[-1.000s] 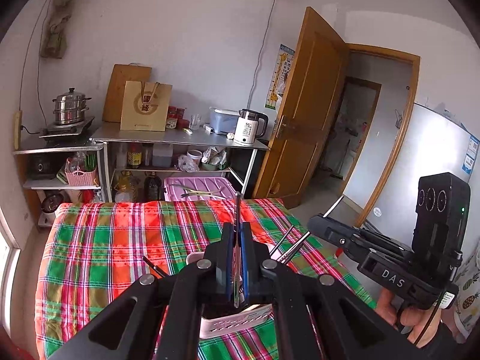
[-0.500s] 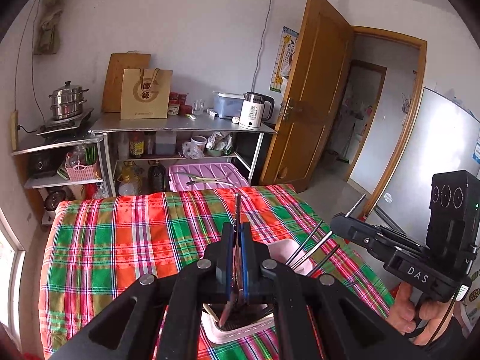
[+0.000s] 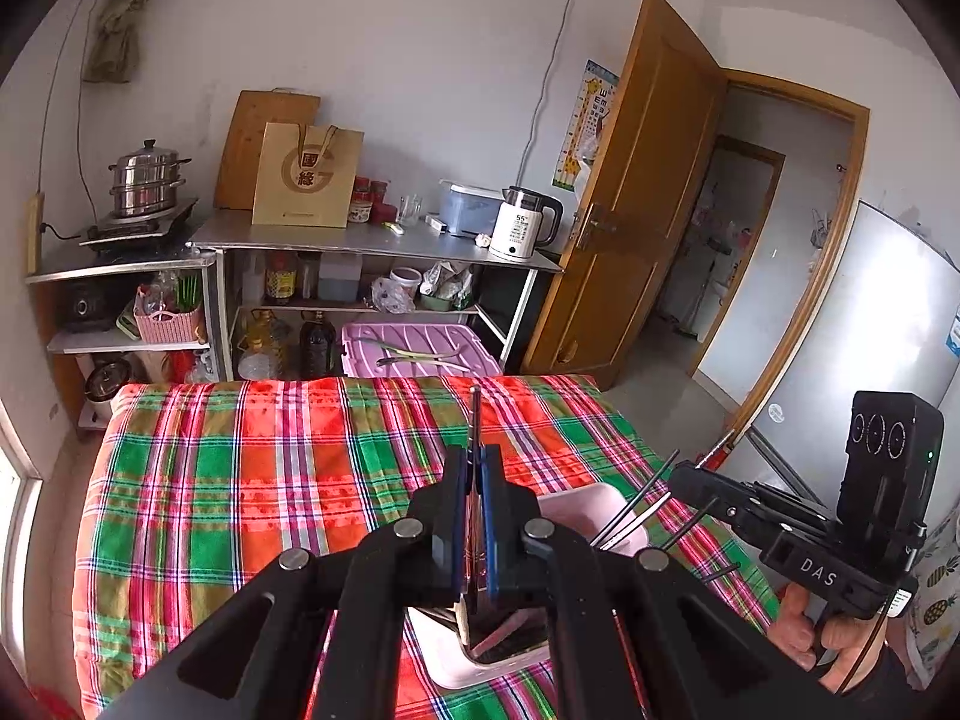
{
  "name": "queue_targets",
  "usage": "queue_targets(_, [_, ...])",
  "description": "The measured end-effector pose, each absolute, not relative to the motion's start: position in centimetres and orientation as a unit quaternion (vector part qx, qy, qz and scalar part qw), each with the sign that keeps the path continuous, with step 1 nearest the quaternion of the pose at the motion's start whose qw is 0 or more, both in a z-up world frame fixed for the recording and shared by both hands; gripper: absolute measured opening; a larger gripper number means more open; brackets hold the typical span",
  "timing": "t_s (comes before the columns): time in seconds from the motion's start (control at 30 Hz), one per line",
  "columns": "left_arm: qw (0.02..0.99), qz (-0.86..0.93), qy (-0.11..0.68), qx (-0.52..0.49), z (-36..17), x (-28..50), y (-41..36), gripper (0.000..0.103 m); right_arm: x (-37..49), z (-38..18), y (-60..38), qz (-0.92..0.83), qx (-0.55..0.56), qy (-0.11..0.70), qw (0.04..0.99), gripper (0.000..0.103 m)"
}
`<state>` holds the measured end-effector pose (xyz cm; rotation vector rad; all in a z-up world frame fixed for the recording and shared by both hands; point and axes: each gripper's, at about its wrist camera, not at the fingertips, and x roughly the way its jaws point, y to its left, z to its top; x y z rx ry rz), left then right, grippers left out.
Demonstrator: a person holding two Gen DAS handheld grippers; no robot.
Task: Organize utensils
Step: 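Lower the metal chopsticks into the basket and open both tools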
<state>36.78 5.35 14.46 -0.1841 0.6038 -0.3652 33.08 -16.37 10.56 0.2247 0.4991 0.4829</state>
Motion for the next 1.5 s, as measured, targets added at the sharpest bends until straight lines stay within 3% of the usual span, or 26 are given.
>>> queue_targets(1.13, [0.923, -0.187, 0.327, -0.082, 12.9, 36.6, 5.4, 0.005, 33.5, 8.7, -14.3, 0.242, 0.072, 0.283, 0.925, 0.005])
queue_targets(1.27, [0.926, -0.183, 0.319, -0.091, 13.3, 35.9, 5.8, 0.005, 33.0, 9.1, -14.4, 0.238, 0.072, 0.279, 0.928, 0.014])
queue_targets(1.5, [0.932, -0.171, 0.305, -0.095, 14.3, 33.6, 6.6, 0.005, 31.2, 10.5, -15.3, 0.228, 0.072, 0.264, 0.935, 0.016])
